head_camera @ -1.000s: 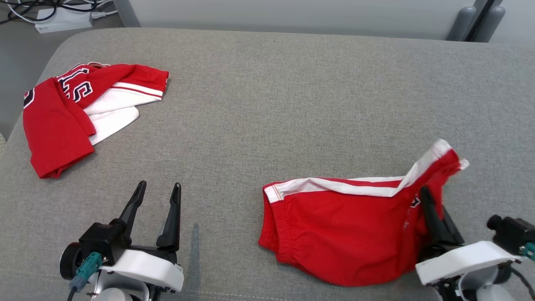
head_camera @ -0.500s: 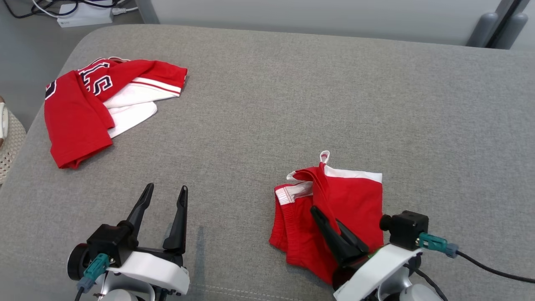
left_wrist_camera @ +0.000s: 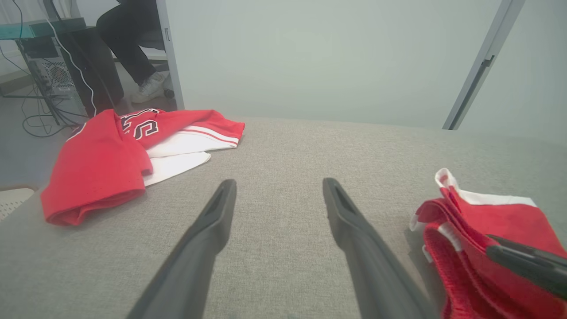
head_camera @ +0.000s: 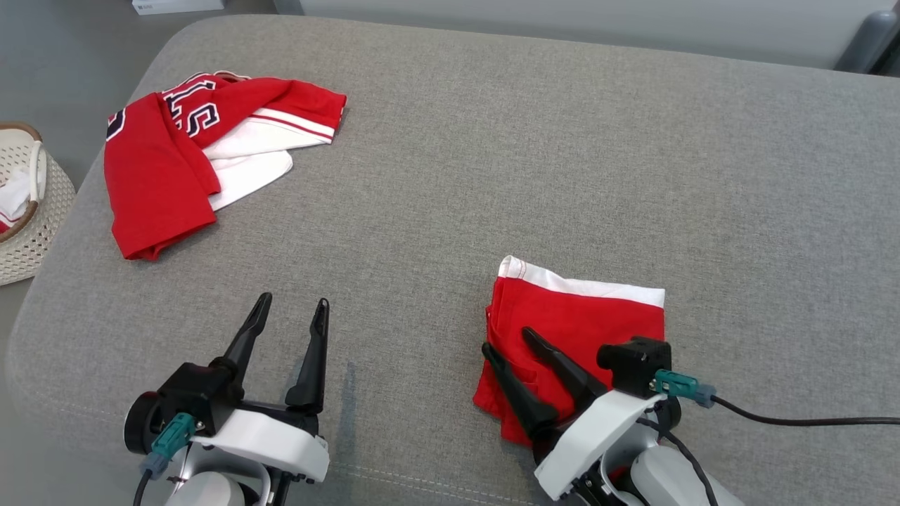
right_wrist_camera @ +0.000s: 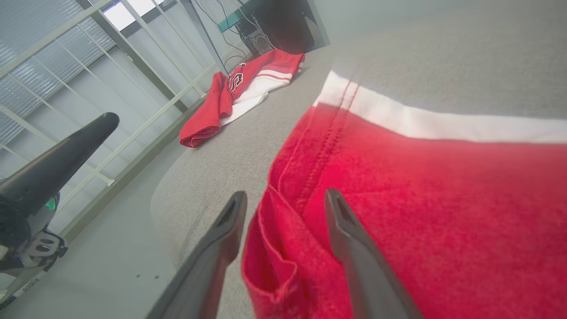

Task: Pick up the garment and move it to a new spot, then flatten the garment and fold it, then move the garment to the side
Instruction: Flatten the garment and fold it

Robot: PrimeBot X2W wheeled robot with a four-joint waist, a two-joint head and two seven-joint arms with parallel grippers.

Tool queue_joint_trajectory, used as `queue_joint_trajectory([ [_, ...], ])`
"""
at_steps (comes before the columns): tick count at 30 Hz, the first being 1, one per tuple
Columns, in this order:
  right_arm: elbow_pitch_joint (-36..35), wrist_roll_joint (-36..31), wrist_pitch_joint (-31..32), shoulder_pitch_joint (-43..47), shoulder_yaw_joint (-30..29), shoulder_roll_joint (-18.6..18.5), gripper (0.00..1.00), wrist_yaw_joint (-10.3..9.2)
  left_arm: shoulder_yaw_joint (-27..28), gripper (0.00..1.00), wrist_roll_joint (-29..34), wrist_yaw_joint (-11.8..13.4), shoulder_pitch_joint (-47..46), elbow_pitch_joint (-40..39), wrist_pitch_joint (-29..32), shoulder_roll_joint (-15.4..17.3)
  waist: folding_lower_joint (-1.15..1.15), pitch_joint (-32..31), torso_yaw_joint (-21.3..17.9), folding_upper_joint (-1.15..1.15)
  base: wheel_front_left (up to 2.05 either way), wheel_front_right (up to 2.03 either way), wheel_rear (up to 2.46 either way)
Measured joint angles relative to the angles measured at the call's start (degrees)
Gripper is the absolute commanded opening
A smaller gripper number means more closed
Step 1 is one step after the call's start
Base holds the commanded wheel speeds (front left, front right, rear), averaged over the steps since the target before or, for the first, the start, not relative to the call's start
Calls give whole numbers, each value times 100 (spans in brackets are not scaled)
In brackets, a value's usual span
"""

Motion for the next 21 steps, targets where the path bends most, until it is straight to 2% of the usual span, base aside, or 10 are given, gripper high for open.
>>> queue_joint_trajectory([
  [4,-44,207,-189,-83,58,1,100,0,67,100,44,0,-5,-4,0,2,0,30,-68,0,0,0,0],
  [9,-515,258,-396,-49,-142,-91,100,0,145,100,46,1,-4,-16,0,15,0,32,-243,0,0,0,0],
  [16,-1414,-24,-501,509,-1293,-523,100,0,174,100,47,2,-2,-51,1,51,0,-5,-492,0,0,0,0],
  [21,-1473,-1035,-508,990,-2220,-750,100,0,182,100,47,55,4,-59,13,87,0,-102,-621,0,0,0,0],
])
